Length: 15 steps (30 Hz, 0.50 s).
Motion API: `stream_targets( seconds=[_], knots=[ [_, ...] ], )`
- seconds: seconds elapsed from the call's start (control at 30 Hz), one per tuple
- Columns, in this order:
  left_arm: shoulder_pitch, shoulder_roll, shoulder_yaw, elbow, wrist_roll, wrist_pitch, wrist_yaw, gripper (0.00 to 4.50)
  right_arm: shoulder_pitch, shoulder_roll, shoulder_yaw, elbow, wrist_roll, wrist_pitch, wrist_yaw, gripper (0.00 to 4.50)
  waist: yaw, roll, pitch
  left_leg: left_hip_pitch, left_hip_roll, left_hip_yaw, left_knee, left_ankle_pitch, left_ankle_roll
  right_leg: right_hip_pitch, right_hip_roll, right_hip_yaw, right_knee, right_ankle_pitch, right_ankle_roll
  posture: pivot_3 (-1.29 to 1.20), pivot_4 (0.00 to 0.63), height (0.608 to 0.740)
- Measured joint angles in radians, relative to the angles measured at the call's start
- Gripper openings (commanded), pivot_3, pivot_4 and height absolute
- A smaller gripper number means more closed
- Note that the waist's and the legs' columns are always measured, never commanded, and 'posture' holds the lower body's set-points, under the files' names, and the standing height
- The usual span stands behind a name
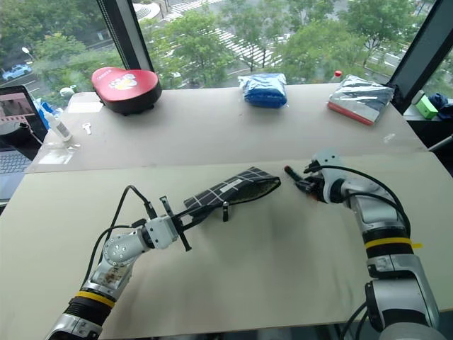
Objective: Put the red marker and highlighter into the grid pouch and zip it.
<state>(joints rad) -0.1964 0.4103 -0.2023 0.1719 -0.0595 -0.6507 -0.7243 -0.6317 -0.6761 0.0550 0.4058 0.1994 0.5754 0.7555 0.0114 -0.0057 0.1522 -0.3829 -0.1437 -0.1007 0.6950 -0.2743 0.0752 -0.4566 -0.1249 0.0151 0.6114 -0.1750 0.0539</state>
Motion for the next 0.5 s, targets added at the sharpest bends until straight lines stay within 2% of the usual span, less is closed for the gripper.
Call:
stream_targets(
  seconds=[0.2,0.33,0.5],
  knots=[
    [0.0,0.0,0.001,-0.006,0.0,0.006,0.006,0.0,0.011,0.001,-0.024,-0.014,0.004,0.015,0.005,0.52,0.0,0.0,0.0,0.0,0.0,0.0,0.0,0.0,0.0,0.0,0.0,0.0,0.0,0.0,0.0,0.0,0.15,0.74],
    [0.0,0.0,0.002,-0.012,0.0,0.016,0.008,0.0,0.01,0.0,-0.066,-0.039,0.01,-0.093,0.011,0.52,0.0,0.0,0.0,-0.001,0.0,0.0,0.0,0.0,0.0,-0.001,0.001,0.0,0.0,0.0,0.0,0.0,0.15,0.74],
    [-0.002,0.001,0.003,-0.021,0.0,0.019,0.008,0.0,0.03,-0.157,-0.032,-0.261,-0.032,-0.248,0.159,0.52,0.002,0.0,0.0,-0.001,0.0,0.0,0.0,0.0,0.0,-0.001,0.001,-0.001,0.0,0.001,0.0,0.0,0.15,0.74]
  ],
)
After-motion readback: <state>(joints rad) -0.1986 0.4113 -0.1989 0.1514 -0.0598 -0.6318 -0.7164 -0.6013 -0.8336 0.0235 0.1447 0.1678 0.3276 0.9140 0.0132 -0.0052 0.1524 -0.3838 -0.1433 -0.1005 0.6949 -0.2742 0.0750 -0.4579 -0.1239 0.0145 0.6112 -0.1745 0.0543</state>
